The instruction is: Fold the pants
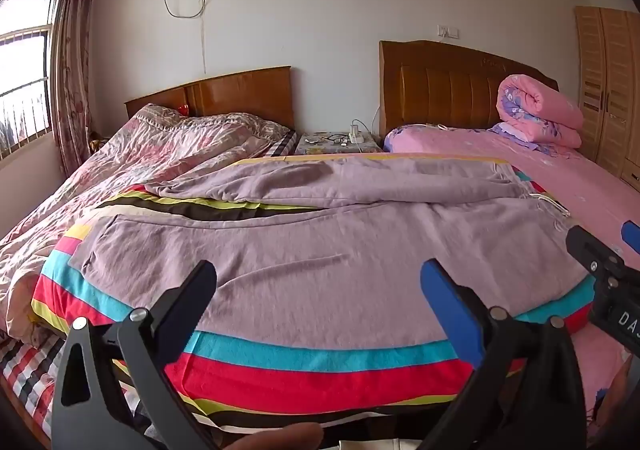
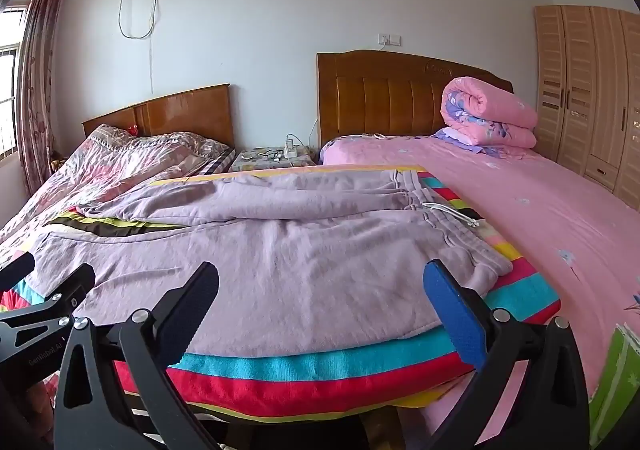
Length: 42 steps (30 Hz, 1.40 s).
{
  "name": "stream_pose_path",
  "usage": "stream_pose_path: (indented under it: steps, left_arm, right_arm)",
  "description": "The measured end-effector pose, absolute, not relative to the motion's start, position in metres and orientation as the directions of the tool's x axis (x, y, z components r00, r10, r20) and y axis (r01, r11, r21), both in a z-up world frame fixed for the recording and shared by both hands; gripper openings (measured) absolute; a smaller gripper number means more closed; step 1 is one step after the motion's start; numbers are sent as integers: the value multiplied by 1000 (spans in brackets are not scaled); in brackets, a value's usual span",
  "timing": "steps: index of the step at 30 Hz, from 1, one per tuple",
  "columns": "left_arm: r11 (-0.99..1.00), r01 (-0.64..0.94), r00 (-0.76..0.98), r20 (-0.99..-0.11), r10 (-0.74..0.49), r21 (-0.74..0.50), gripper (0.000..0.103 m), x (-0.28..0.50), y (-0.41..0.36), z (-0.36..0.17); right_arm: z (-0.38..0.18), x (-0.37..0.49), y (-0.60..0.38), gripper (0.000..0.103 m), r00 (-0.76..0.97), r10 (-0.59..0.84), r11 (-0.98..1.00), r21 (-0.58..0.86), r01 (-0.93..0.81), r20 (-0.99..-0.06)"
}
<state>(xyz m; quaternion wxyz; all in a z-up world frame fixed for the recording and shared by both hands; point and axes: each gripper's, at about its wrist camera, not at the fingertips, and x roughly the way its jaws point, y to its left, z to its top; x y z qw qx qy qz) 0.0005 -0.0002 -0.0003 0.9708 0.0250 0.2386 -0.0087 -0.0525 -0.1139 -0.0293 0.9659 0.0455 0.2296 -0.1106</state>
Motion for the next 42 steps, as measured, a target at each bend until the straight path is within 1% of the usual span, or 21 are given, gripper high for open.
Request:
stream_pose_path:
  steps: [13, 42]
  left_arm:
    - [998, 36, 880, -475, -6, 54, 102, 0, -4, -6]
    - [999, 36, 860, -510, -14, 33, 102, 4, 1, -9]
  right_arm:
    - [-32, -50, -120, 99, 870, -188, 972, 41, 232, -455]
    - [-35, -51, -115, 99, 864, -175, 972, 56, 228, -472]
